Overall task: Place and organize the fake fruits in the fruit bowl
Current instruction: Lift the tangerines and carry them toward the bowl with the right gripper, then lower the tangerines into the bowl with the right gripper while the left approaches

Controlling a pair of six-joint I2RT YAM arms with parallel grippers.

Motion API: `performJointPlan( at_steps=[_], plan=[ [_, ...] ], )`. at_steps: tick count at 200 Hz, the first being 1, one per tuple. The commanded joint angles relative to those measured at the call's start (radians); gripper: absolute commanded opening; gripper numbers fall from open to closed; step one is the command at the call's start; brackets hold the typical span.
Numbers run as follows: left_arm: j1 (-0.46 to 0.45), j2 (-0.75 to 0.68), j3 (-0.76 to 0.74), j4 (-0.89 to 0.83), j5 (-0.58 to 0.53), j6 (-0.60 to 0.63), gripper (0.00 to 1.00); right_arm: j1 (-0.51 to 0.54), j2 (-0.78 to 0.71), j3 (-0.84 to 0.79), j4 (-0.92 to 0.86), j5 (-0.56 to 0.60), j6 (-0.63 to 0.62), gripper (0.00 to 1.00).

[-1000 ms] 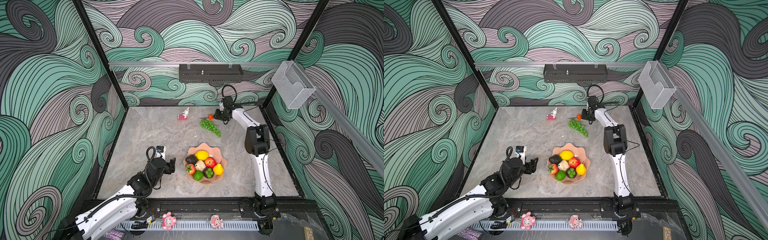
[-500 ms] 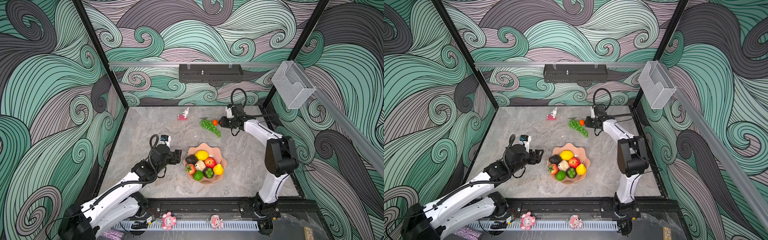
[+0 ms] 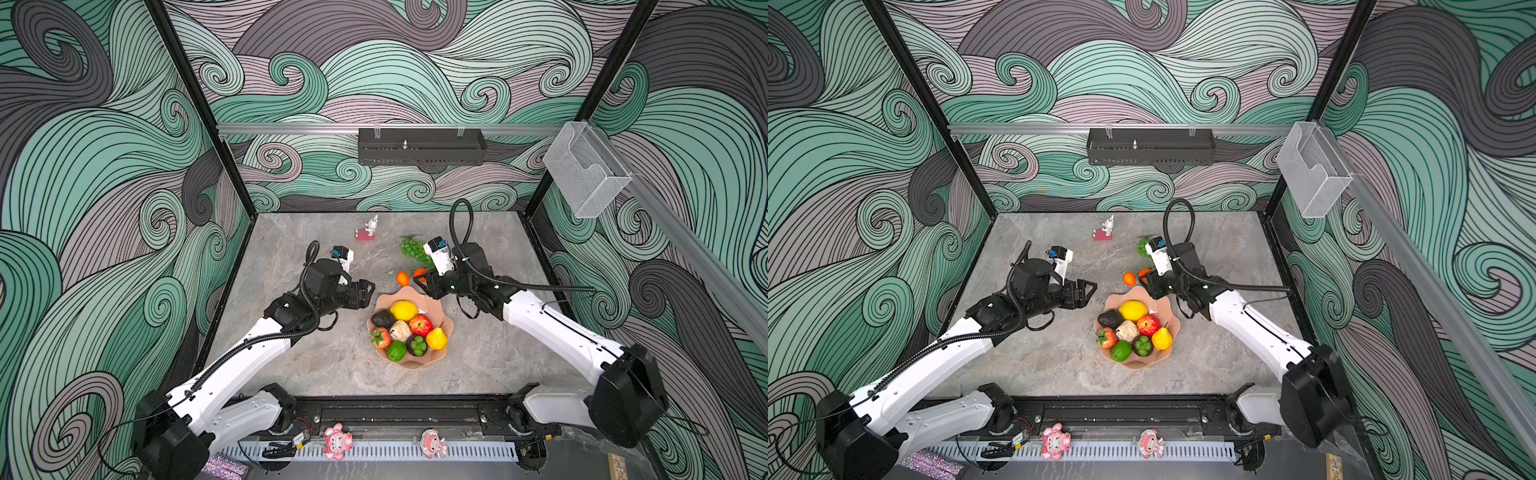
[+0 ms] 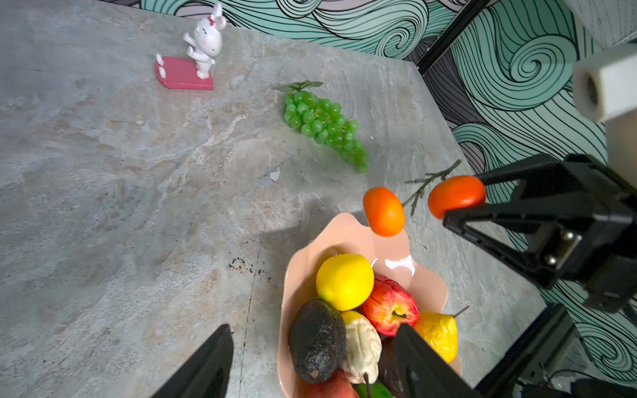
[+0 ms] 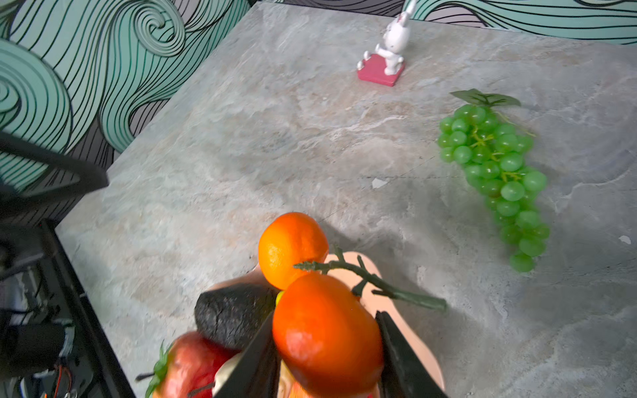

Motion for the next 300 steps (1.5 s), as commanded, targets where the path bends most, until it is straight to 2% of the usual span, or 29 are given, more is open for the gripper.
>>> performJointPlan(
  at_steps=[1,38,81,157,184,240,300],
  plan=[
    [0.009,0.015,0.053,-0.048,0.088,0.032,0.74,0.028,-0.050,-0.055,0.087,-0.027,-0.045,0.42],
    [0.010,0.070,0.075,-0.010,0.208,0.007,0.69,0.107,-0.091,-0.132,0.159,-0.072,-0.092,0.41],
    [0.011,0.117,0.078,0.048,0.316,-0.033,0.63,0.228,-0.115,-0.182,0.188,-0.008,-0.148,0.41],
    [0.010,0.197,0.091,0.089,0.574,-0.024,0.54,0.307,-0.105,-0.209,0.237,0.013,-0.172,0.42],
    [0.010,0.216,0.090,0.091,0.596,-0.025,0.51,0.326,-0.093,-0.200,0.238,0.021,-0.178,0.42],
    [0.009,0.225,0.070,0.102,0.618,-0.019,0.51,0.344,-0.064,-0.184,0.235,0.032,-0.182,0.42],
    [0.008,0.251,0.068,0.074,0.585,-0.002,0.48,0.359,-0.046,-0.165,0.240,0.035,-0.184,0.42]
  ],
)
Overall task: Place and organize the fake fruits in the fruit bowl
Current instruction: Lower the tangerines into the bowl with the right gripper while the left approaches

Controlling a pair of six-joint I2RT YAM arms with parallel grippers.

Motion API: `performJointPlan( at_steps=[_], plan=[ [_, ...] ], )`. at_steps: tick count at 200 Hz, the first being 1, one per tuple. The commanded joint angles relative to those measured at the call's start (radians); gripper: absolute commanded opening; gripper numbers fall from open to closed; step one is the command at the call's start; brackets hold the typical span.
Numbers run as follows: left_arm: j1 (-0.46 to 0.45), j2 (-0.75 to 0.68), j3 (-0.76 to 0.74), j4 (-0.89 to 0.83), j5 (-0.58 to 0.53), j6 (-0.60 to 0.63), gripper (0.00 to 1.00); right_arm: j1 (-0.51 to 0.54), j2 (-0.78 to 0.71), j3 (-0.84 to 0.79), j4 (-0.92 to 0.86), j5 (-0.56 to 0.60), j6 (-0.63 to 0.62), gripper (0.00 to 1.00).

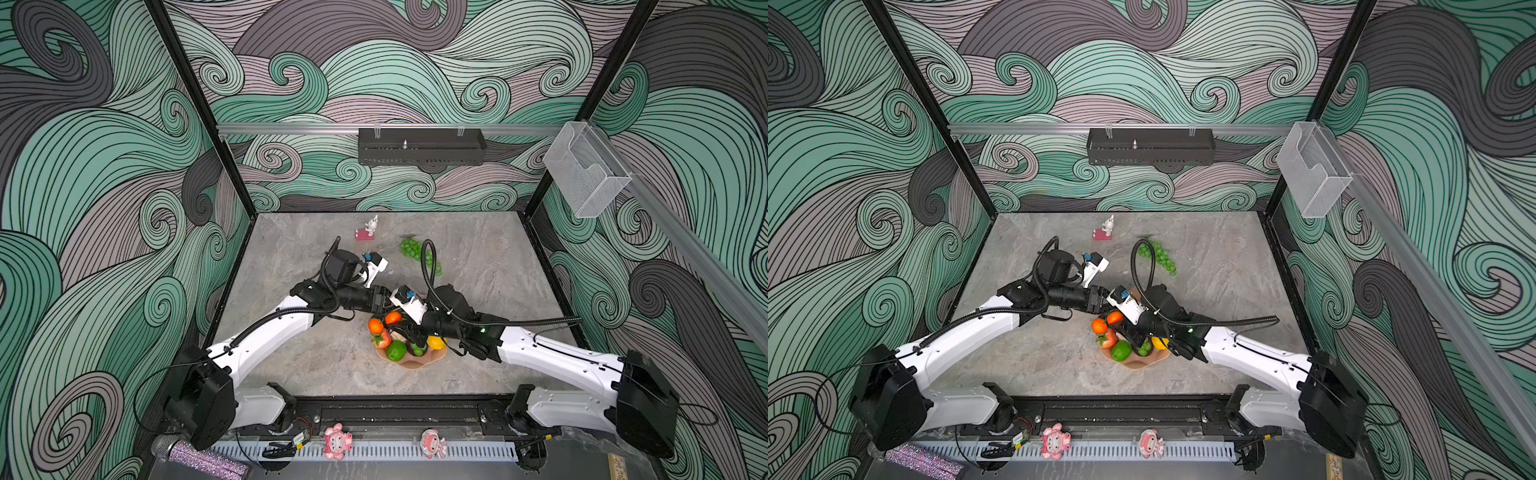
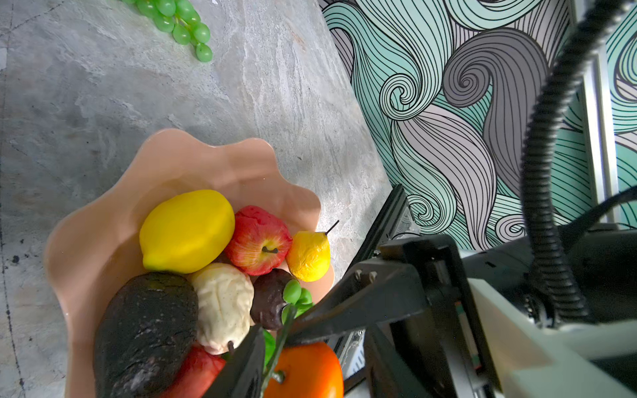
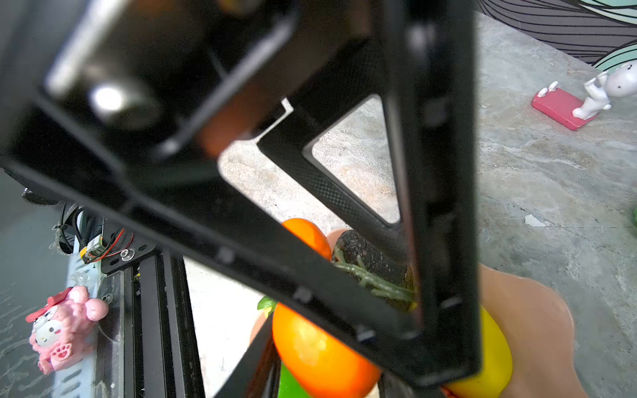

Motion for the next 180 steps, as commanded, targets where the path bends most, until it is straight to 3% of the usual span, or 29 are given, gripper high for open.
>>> performJointPlan(
  at_steps=[1,26,100,180],
  plan=[
    [0.002,0.016,0.023,-0.014,-0.004,0.018,0.48,0.011,0.010,0.033,0.024,0.010,-0.015,0.42],
    [-0.001,0.032,0.024,-0.021,-0.009,0.025,0.46,0.015,0.014,0.035,0.030,0.009,-0.012,0.42],
    [-0.003,0.054,0.039,-0.049,-0.031,0.033,0.23,0.019,0.034,0.040,0.033,0.034,-0.007,0.42],
    [-0.003,0.053,0.041,-0.019,-0.034,0.014,0.08,0.019,0.036,0.034,0.034,0.064,0.004,0.42]
  ],
)
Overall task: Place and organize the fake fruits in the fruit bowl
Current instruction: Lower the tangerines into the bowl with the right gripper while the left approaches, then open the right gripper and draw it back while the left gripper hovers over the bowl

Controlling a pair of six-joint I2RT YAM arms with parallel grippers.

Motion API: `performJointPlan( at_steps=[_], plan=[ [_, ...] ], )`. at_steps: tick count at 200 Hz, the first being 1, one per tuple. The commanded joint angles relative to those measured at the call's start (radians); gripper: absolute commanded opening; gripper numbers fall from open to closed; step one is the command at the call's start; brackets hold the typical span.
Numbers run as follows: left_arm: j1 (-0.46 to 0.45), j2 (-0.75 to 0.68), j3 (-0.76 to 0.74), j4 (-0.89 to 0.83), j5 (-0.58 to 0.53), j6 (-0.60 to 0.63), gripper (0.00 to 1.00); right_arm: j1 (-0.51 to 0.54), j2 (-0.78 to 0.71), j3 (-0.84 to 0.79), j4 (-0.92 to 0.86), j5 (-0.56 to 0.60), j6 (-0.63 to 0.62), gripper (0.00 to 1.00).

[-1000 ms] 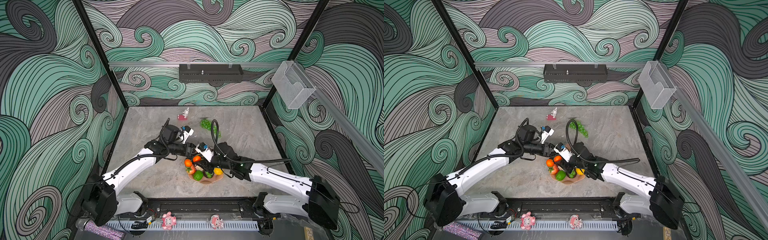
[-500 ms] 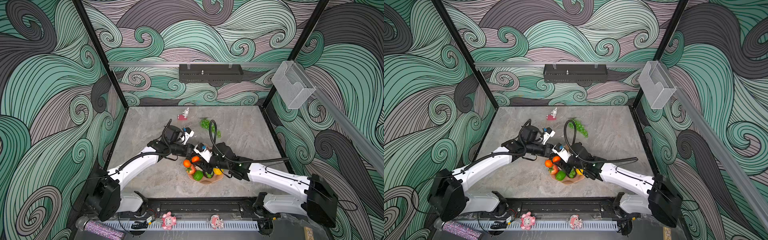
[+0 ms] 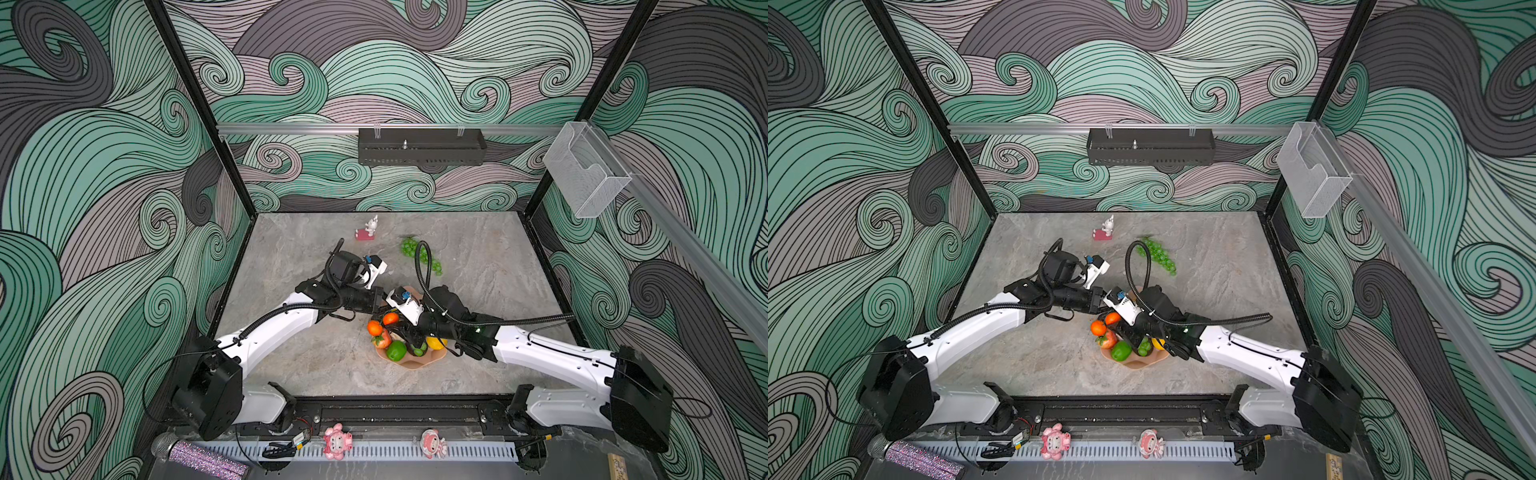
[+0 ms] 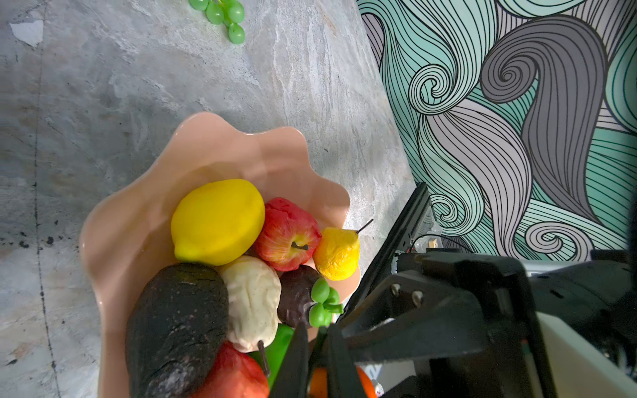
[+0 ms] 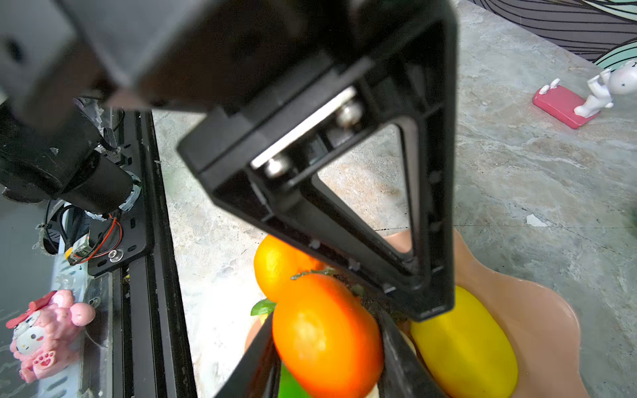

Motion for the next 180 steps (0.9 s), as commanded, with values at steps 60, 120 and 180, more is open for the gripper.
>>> performJointPlan(
  at_steps=[60,120,180],
  plan=[
    [-0.010,-0.026,0.048,0.014,-0.058,-0.016,0.00,0.004,-0.006,0.016,0.023,0.074,0.022,0.47],
    [-0.052,-0.071,0.065,-0.015,-0.299,-0.051,0.00,0.004,-0.102,-0.040,0.016,0.151,0.054,0.71],
    [-0.193,-0.051,0.131,-0.080,-0.623,-0.126,0.00,0.003,-0.306,-0.118,-0.088,0.342,0.130,0.89]
  ],
)
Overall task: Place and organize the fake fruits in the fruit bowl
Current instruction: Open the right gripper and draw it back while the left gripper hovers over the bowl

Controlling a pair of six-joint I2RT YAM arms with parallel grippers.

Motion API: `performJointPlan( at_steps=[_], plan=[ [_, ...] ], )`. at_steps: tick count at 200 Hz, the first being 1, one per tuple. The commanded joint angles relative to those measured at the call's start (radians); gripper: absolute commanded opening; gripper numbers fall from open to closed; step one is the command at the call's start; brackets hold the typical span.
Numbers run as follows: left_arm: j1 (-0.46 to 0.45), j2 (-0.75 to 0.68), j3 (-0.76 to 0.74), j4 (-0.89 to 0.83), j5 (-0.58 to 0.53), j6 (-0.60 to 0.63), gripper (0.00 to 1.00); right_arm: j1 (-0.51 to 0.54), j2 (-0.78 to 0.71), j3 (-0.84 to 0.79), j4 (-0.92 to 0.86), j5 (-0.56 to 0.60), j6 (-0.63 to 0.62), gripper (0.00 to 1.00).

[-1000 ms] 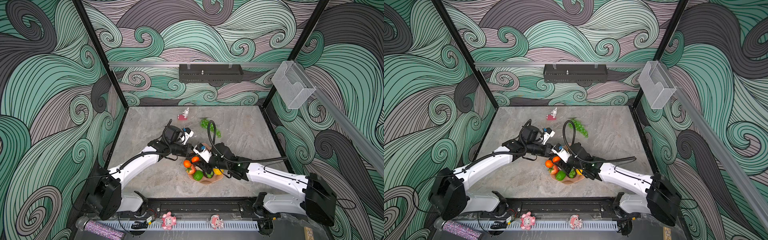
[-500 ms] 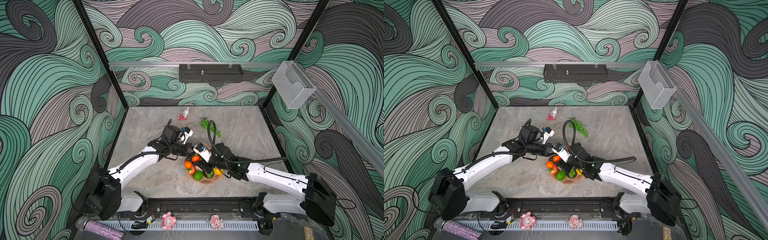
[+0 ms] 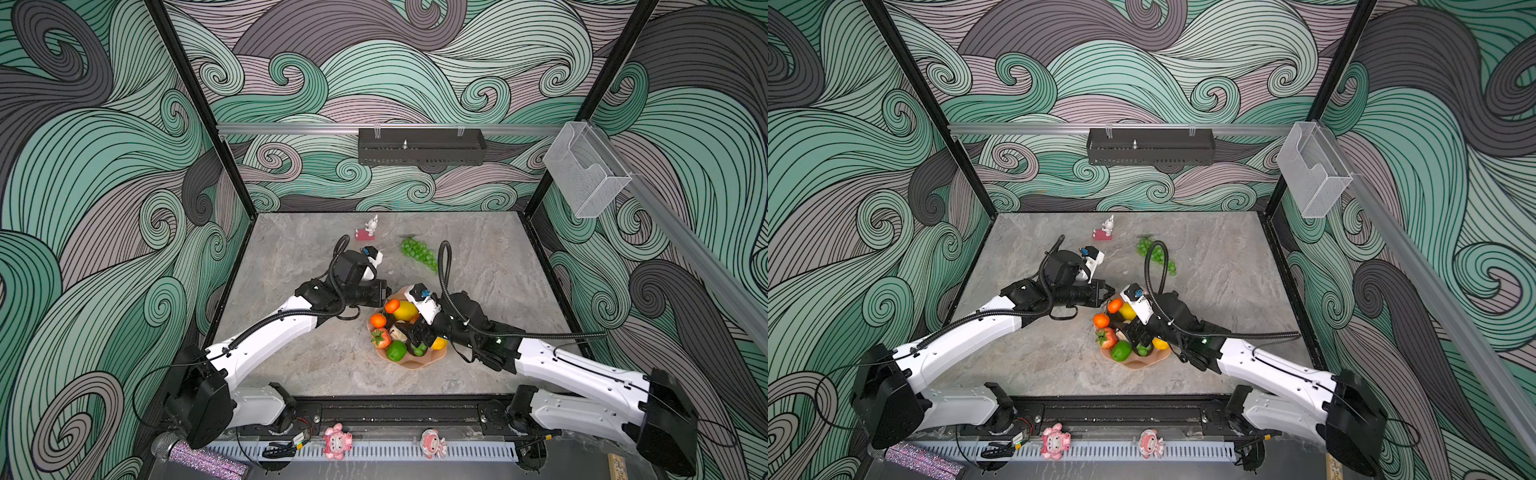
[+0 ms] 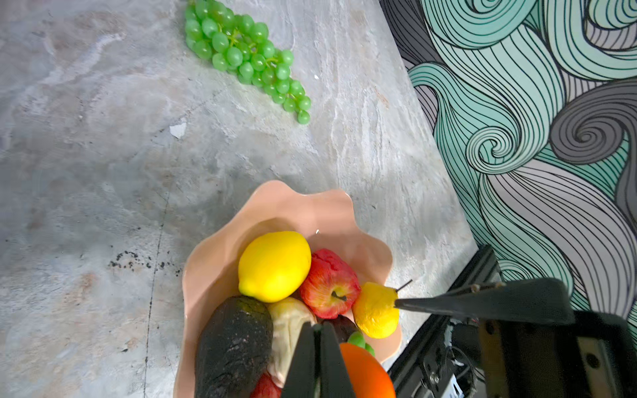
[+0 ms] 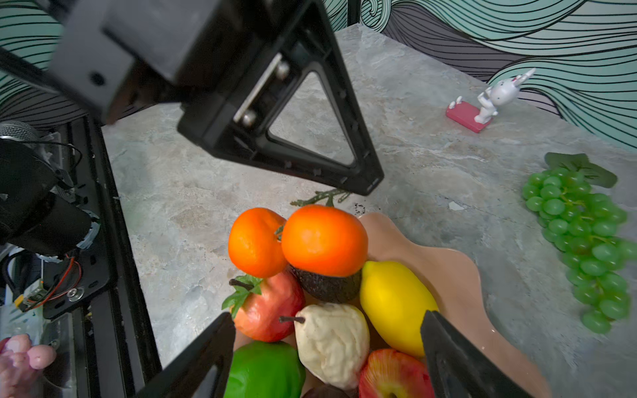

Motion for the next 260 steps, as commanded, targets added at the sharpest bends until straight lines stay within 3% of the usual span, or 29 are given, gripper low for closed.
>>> performJointPlan(
  at_steps=[1,24,50,78,109,167,219,260],
  plan=[
    [-0.072,0.001,0.060,-0.041,-0.185,-0.033,0.00,0.003,-0.084,-0.019,-0.066,0.149,0.052,0.89],
    [-0.153,0.054,0.113,-0.032,-0.234,0.067,0.00,0.000,-0.184,-0.056,-0.114,0.284,0.085,0.91],
    [-0.185,0.110,0.156,-0.030,-0.247,0.223,0.00,-0.005,-0.309,-0.103,-0.159,0.396,0.137,0.93],
    [-0.194,0.125,0.156,0.036,-0.245,0.460,0.00,-0.006,-0.418,-0.147,-0.205,0.438,0.188,0.93],
    [-0.195,0.178,0.159,0.084,-0.154,0.737,0.00,-0.006,-0.485,-0.180,-0.244,0.460,0.238,0.94],
    [-0.176,0.222,0.192,0.040,-0.142,0.912,0.00,-0.007,-0.527,-0.205,-0.266,0.453,0.254,0.95],
    [-0.101,0.295,0.238,-0.068,0.088,1.066,0.00,-0.008,-0.530,-0.209,-0.263,0.447,0.261,0.95],
    [-0.064,0.309,0.220,-0.099,0.152,1.209,0.00,-0.008,-0.539,-0.205,-0.276,0.447,0.263,0.96]
  ],
)
